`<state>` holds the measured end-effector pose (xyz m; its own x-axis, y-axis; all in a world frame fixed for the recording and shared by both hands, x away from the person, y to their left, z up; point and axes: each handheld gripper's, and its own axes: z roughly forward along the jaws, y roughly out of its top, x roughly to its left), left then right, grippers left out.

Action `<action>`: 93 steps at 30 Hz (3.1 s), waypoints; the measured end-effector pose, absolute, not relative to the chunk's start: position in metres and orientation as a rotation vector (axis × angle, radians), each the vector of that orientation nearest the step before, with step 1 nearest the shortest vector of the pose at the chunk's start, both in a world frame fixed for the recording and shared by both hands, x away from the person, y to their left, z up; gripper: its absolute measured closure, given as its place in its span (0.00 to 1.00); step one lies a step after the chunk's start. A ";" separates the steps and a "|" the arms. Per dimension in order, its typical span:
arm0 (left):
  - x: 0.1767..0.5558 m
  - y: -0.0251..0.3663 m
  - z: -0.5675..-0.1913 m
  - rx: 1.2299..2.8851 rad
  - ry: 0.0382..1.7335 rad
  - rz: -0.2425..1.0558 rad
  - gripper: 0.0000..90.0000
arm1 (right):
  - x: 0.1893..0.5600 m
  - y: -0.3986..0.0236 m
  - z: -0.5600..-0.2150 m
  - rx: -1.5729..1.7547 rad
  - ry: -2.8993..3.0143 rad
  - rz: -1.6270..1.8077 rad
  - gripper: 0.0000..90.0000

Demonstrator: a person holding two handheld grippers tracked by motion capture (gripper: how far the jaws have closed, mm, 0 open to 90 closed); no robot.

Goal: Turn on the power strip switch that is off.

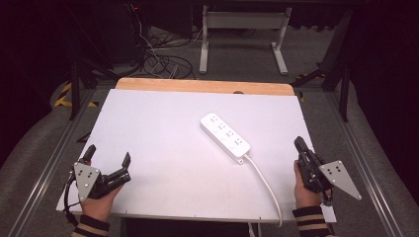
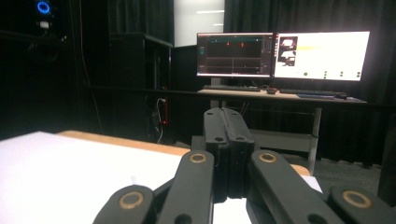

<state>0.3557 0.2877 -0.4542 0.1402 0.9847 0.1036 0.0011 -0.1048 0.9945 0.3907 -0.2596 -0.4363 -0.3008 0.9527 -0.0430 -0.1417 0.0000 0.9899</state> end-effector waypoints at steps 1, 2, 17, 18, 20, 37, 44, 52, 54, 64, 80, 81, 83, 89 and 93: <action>0.356 0.288 -0.454 1.354 1.059 1.177 0.00 | 0.391 -0.260 -0.437 0.928 1.333 1.480 0.99; 0.356 0.288 -0.454 1.353 1.060 1.177 0.00 | 0.392 -0.260 -0.437 0.931 1.331 1.478 0.99; 0.355 0.288 -0.454 1.354 1.061 1.180 0.00 | 0.398 -0.259 -0.439 0.937 1.348 1.458 0.60; 0.355 0.288 -0.454 1.351 1.063 1.180 0.00 | 0.399 -0.260 -0.439 0.939 1.349 1.469 0.54; 0.355 0.288 -0.454 1.351 1.063 1.181 0.00 | 0.401 -0.260 -0.440 0.945 1.353 1.473 0.44; 0.355 0.288 -0.454 1.360 1.056 1.177 0.00 | 0.407 -0.260 -0.442 0.968 1.297 1.467 0.07; 0.355 0.288 -0.454 1.361 1.058 1.178 0.00 | 0.407 -0.261 -0.442 0.977 1.295 1.473 0.07; 0.355 0.288 -0.454 1.363 1.058 1.178 0.00 | 0.408 -0.261 -0.442 0.977 1.299 1.476 0.07; 0.355 0.288 -0.454 1.363 1.058 1.178 0.00 | 0.408 -0.261 -0.442 0.977 1.299 1.477 0.07; 0.355 0.287 -0.454 1.360 1.059 1.173 0.00 | 0.408 -0.260 -0.443 0.982 1.310 1.475 0.08; 0.358 0.284 -0.454 1.370 1.049 1.165 0.00 | 0.406 -0.261 -0.446 0.998 1.336 1.455 0.08; 0.358 0.284 -0.454 1.372 1.047 1.169 0.00 | 0.406 -0.261 -0.446 0.998 1.338 1.455 0.08; 0.357 0.284 -0.454 1.368 1.051 1.166 0.00 | 0.406 -0.261 -0.446 0.998 1.340 1.452 0.08; 0.357 0.286 -0.454 1.367 1.054 1.167 0.00 | 0.408 -0.260 -0.446 1.002 1.344 1.451 0.08; 0.357 0.286 -0.454 1.364 1.051 1.167 0.00 | 0.408 -0.260 -0.446 1.002 1.341 1.453 0.08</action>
<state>0.3565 0.2859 -0.4542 0.1516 0.9827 0.1065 0.0032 -0.1083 0.9941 0.4079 -0.2598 -0.4460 -0.2748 0.9615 -0.0083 -0.0855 -0.0159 0.9962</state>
